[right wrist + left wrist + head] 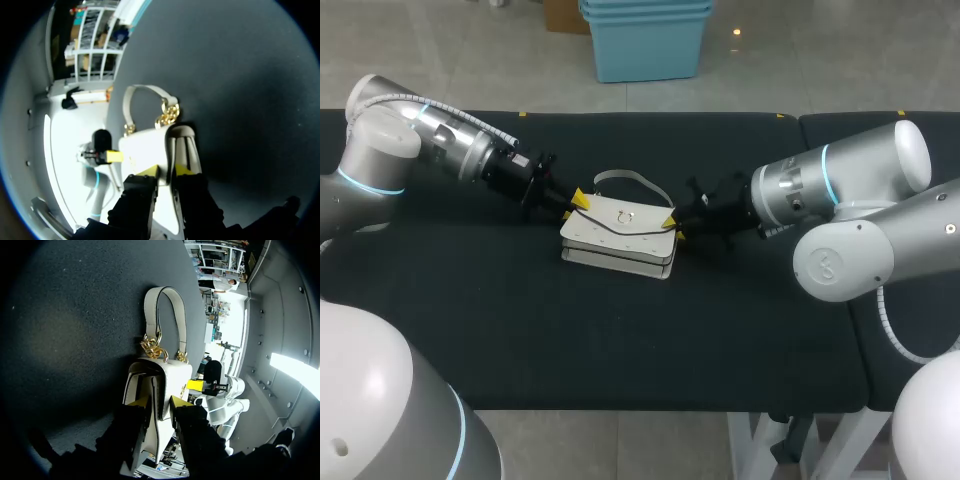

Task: Pick up the bag, open it, inspect its contents, close it, and place it on the opposite side

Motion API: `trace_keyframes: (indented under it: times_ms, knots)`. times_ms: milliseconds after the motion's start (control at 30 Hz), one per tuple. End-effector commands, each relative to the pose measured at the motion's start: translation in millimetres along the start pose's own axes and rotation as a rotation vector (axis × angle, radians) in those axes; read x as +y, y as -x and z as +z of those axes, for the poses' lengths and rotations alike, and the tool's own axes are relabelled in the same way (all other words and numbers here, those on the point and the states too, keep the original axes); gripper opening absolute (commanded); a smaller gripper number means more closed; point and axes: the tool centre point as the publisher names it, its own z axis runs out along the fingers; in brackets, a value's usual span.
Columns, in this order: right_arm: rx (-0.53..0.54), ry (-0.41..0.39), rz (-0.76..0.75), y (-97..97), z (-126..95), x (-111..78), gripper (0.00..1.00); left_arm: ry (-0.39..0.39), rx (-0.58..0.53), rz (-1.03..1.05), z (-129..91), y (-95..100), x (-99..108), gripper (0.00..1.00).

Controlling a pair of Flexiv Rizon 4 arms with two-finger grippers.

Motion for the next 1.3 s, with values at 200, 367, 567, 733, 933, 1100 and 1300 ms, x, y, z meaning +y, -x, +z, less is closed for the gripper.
trace_keyframes:
  times_ms: [200, 367, 567, 733, 933, 1100, 1300]
  knots:
    - [0.007, 0.163, 0.003, 5.2, 1, -3.1, 0.29, -0.026, 0.001, 0.027, 0, 2.0, 3, 0.17]
    - [0.009, 0.164, -0.001, 5.1, 5, -3.8, 0.00, -0.027, 0.004, 0.029, 4, 6.2, 2, 0.00]
    - [0.014, 0.165, 0.009, 9.1, 7, -4.7, 0.00, -0.033, 0.007, 0.021, 4, 10.3, 1, 0.00]
    - [0.002, 0.166, -0.004, 4.7, -1, -6.8, 0.84, -0.047, 0.004, 0.025, -3, 3.6, 8, 0.90]
    - [-0.034, 0.169, -0.028, -3.0, -18, -7.5, 1.00, -0.089, -0.001, 0.041, -14, -8.7, 22, 1.00]
    - [-0.088, 0.149, -0.037, -7.2, -32, -3.5, 1.00, -0.107, 0.000, 0.067, -20, -17.6, 36, 1.00]
    - [-0.163, 0.143, -0.050, -10.5, -43, 1.4, 1.00, -0.093, -0.037, 0.077, -15, -21.7, 45, 0.75]
